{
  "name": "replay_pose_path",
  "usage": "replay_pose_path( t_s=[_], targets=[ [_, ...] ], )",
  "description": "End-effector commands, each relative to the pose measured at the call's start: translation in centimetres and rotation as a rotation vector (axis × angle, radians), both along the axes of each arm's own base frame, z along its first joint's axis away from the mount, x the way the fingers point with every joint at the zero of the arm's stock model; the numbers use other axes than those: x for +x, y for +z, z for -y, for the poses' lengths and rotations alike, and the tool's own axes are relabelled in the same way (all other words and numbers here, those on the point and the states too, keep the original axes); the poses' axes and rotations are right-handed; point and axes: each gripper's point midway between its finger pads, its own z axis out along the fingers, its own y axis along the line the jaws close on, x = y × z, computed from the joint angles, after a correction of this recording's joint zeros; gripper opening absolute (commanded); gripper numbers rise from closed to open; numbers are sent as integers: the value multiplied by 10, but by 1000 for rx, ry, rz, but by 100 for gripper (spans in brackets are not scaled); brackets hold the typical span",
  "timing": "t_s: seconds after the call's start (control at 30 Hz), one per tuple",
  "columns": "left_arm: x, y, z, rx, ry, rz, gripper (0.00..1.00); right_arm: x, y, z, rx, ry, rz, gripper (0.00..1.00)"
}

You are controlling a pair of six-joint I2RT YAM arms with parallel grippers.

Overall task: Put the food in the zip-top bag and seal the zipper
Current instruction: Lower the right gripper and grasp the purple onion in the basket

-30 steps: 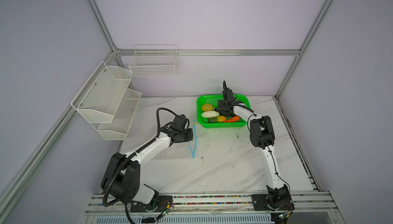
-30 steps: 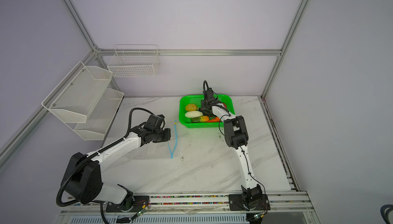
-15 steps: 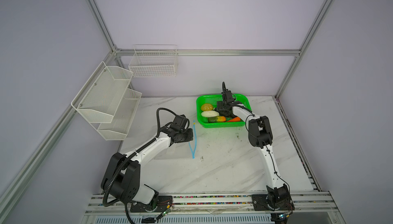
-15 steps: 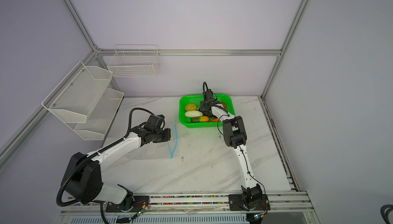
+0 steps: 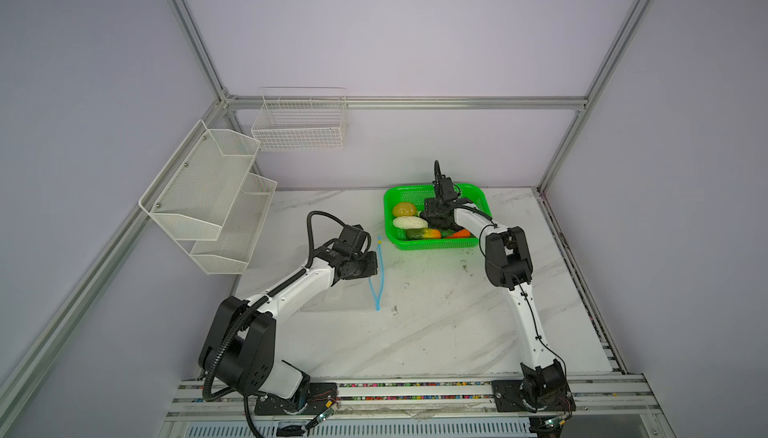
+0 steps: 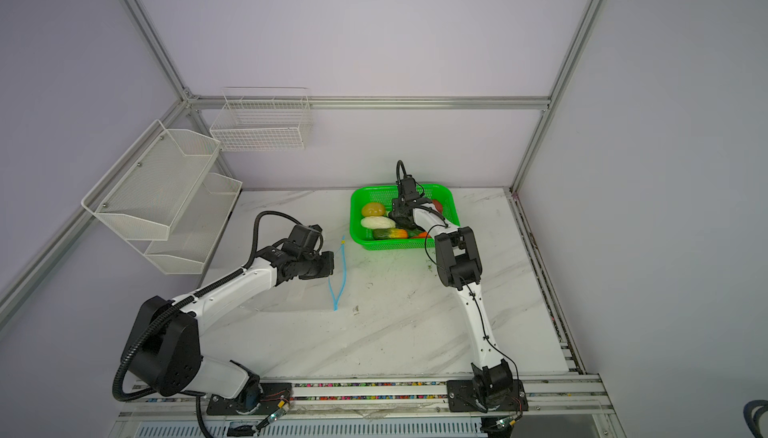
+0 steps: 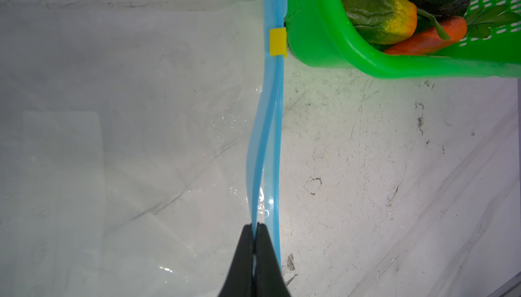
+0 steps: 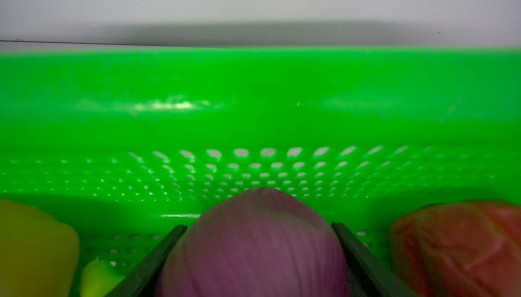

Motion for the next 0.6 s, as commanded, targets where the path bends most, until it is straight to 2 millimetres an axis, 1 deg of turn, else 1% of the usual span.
replay_pose_path(
  t_s=[0.0,0.37,0.47,0.57],
  targets=[
    [23,47,14,-53,-20,117,2,6,31,0,26,-3,61,79],
    [21,48,14,-56,-22,118,2,9,24,-3,48,-11,56,85],
    [21,46,14,-54,-23,114,2,10,24,-3,52,-14,58,86],
    [21,46,15,-55,-23,112,2,10,27,-4,59,-11,64,83]
  ],
)
